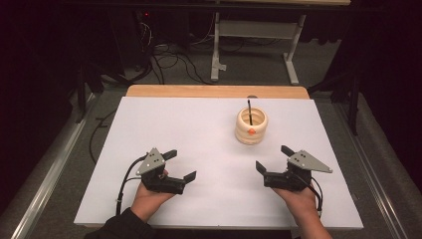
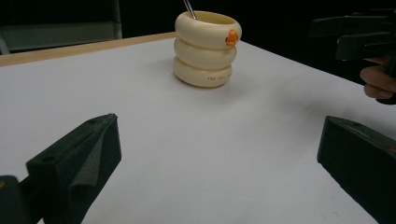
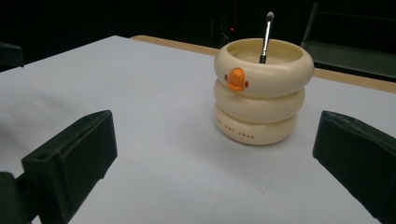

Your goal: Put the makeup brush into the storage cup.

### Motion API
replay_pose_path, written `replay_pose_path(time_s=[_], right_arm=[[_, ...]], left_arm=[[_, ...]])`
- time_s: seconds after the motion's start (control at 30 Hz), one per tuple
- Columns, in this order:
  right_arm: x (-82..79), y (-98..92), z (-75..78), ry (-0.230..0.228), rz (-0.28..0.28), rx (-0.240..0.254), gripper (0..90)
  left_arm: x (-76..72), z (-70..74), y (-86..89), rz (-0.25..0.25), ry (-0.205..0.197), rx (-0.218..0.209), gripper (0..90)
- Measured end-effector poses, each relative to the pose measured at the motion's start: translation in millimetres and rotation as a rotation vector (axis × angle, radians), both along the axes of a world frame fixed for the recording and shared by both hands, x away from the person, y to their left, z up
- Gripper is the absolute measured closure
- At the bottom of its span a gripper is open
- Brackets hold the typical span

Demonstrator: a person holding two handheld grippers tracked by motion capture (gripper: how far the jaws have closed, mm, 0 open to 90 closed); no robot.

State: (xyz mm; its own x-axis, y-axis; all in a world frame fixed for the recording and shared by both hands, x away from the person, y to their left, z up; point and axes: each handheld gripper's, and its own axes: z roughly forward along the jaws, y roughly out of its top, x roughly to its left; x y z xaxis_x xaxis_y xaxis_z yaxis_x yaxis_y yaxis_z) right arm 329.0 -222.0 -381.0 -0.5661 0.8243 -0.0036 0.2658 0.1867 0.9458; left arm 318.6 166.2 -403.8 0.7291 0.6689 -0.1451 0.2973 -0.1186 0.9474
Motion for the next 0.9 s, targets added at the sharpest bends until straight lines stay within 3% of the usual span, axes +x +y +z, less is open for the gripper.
replay_pose_path(time_s=[0.3, 0.9], right_arm=[[-6.6, -7.6, -1.4, -0.024, -0.008, 0.005, 1.0], [-2.5, -6.7, -7.0, 0.004, -0.011, -0.004, 1.1]], left_arm=[[-1.3, -1.4, -5.4, -0.006, 0.003, 0.003, 0.1], [-1.1, -1.5, -4.4, -0.009, 0.002, 0.004, 0.2]])
